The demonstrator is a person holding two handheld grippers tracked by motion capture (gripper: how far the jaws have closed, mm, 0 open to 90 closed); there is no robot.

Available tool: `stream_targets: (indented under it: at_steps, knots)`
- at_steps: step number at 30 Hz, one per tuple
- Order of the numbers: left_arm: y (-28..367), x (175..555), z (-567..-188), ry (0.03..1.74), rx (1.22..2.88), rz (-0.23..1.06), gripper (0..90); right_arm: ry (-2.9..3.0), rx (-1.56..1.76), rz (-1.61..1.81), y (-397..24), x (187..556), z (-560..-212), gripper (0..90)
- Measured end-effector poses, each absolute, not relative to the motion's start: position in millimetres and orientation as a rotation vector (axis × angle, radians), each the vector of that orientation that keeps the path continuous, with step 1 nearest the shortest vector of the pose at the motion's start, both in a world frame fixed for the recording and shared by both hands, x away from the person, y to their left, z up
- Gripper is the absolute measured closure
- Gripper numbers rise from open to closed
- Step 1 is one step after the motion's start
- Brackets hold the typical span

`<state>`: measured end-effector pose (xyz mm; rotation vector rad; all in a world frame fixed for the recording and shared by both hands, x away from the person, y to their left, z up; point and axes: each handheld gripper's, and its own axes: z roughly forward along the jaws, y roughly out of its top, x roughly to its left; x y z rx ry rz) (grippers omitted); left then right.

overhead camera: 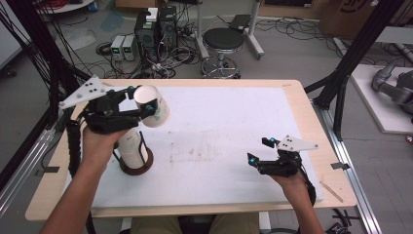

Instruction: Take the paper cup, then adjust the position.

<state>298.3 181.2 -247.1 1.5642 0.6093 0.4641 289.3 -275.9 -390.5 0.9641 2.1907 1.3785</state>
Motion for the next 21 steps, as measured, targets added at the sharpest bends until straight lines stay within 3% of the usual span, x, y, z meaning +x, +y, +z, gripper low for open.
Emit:
stream_targets:
  at_steps: [21]
  knots:
    - [131, 306, -288, 0.555, 1.641, 0.389, 36.2, 2.225, 0.912, 1.433, -271, 298, -390, 19.0]
